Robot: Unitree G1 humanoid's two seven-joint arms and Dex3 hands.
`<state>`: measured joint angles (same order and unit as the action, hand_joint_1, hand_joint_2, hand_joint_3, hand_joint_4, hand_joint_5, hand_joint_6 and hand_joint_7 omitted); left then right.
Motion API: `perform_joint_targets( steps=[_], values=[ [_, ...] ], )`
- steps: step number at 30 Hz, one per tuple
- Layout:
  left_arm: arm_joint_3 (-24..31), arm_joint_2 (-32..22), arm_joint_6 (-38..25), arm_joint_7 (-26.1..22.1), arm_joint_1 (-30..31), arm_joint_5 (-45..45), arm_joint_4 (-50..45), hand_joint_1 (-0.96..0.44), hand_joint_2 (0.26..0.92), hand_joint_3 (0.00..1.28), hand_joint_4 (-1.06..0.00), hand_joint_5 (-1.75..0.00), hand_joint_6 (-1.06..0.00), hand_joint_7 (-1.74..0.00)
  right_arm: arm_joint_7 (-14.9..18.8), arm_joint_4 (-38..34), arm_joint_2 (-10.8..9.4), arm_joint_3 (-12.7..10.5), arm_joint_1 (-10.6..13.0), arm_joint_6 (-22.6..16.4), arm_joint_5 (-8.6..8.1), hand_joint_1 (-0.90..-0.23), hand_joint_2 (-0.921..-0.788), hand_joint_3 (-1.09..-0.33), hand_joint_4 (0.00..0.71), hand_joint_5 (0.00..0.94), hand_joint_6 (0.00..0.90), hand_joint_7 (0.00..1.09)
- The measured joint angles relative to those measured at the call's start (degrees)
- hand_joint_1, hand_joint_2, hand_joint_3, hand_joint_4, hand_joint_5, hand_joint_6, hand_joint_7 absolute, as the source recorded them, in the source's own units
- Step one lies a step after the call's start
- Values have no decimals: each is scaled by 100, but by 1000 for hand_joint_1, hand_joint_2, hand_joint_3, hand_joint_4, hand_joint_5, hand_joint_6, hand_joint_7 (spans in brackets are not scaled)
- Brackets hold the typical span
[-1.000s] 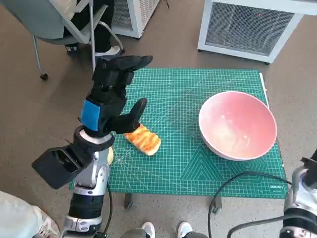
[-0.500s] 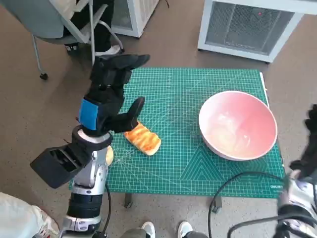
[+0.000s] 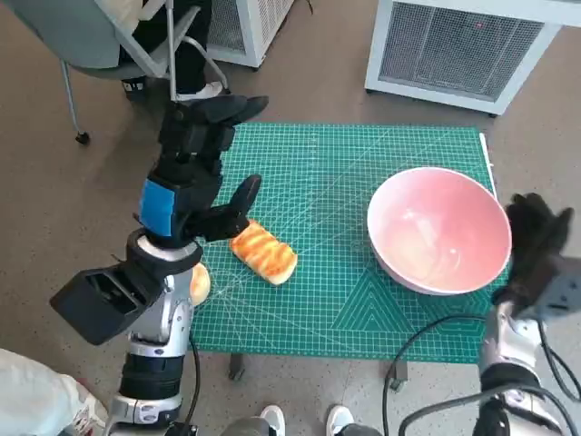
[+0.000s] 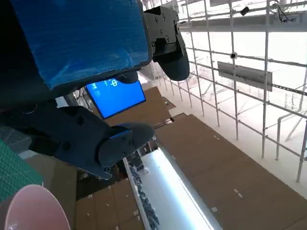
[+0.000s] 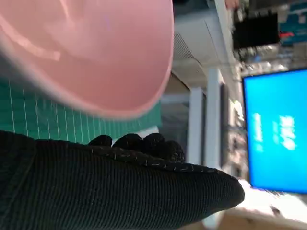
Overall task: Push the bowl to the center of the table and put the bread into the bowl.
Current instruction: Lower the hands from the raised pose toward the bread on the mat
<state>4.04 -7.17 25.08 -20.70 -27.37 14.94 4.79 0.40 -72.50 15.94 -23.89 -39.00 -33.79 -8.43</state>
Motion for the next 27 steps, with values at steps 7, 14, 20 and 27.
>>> perform_joint_targets(
  steps=[7,14,20,27],
  values=[
    [22,-50,-2,58,66,-120,-52,-262,727,733,1,-902,1,-1077,86,-58,-179,37,-204,193,-37,-439,-921,-656,395,14,184,443],
    [37,-110,-3,95,79,-157,-124,-275,731,722,1,-905,1,-1079,90,-108,-351,114,-360,276,-28,-424,-921,-656,377,3,176,458],
    [52,-144,-3,115,86,-161,-146,-258,734,719,1,-907,1,-1082,90,-140,-506,231,-513,319,-15,-420,-921,-658,383,6,159,467],
    [64,-170,-3,135,128,-167,-153,-258,734,717,1,-907,1,-1085,93,-168,-637,381,-700,391,17,-421,-921,-654,394,10,160,490]
  ],
)
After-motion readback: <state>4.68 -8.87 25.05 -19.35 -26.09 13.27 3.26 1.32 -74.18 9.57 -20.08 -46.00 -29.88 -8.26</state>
